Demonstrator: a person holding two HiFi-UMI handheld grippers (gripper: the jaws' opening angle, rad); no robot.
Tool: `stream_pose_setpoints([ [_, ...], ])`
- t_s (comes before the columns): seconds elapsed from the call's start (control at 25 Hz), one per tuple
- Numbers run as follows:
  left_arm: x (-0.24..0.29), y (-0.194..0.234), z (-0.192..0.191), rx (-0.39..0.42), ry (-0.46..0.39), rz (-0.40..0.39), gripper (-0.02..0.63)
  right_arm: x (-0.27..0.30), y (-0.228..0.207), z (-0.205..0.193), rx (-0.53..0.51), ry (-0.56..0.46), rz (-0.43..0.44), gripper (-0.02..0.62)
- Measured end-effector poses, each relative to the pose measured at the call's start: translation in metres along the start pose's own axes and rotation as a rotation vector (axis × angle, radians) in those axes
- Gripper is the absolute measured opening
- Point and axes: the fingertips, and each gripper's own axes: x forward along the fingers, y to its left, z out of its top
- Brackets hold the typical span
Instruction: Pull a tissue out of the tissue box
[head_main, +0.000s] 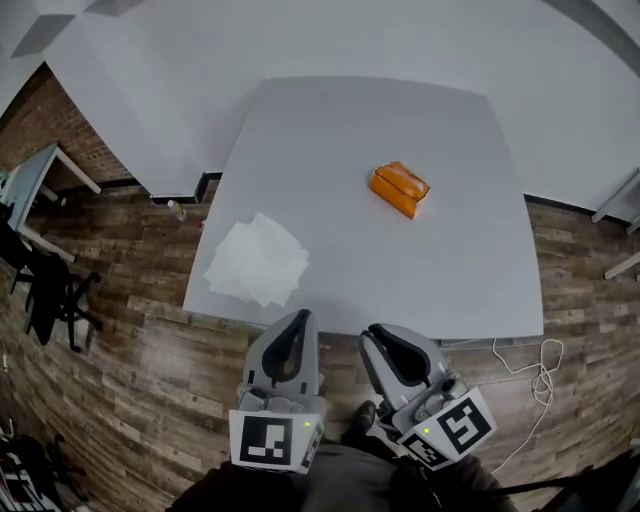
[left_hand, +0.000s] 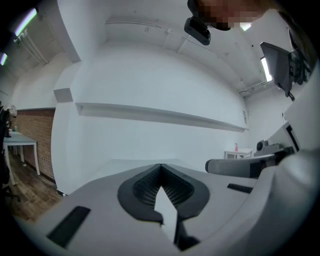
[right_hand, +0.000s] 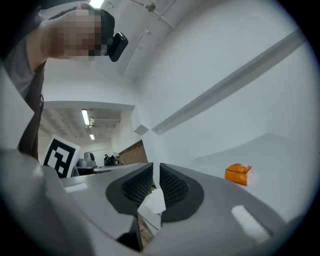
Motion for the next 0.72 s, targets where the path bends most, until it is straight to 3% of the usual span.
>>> stream_pose_setpoints([
  [0.2, -0.011, -0.071, 0.022, 0.048, -0.036, -0.093, 0.000, -0.051, -0.003, 0.045, -0.031, -0.050, -0.101, 0.011],
  [0.36, -0.011, -0.108, 0.027, 0.066, -0.041, -0.184, 0.000, -0.075, -0.009, 0.058, -0.063, -0.080, -0.168, 0.003],
  [0.72, -0.014, -0.146, 0.034, 0.091, -0.035, -0.339, 0.000, -0.097, -0.012, 0.072, -0.098, -0.130, -0.264, 0.002],
])
